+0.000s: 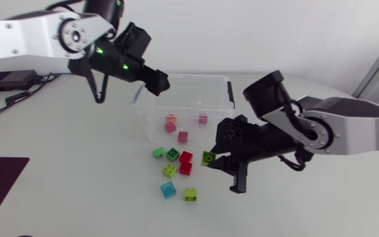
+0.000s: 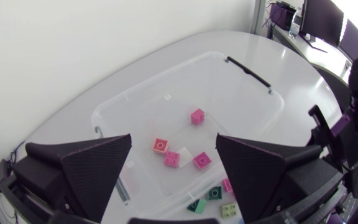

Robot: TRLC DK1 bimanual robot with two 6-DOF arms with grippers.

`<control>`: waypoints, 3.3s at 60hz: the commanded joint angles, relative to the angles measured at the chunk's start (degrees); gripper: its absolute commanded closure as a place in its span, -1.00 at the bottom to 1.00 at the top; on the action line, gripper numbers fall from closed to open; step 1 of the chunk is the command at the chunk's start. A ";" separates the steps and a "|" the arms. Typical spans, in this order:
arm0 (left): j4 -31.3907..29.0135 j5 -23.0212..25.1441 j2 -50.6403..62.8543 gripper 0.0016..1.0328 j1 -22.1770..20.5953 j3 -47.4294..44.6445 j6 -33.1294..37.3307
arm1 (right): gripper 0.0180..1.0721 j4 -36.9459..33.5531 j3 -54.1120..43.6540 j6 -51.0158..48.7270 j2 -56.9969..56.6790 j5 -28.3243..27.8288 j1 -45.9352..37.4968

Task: Pick up the duplo bricks and place them in the container

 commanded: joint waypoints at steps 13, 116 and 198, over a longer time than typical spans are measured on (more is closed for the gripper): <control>-7.93 1.09 -17.62 -0.90 -3.10 -17.23 11.45 | 0.53 -1.79 10.53 5.23 -2.38 -0.16 -5.03; -3.53 -7.08 7.86 0.59 -20.23 -28.04 10.31 | -0.90 5.59 -14.35 9.54 -15.56 3.71 -3.10; 3.41 -0.58 10.68 -0.17 -7.49 6.51 4.95 | 0.56 4.80 0.86 3.74 19.42 6.17 13.95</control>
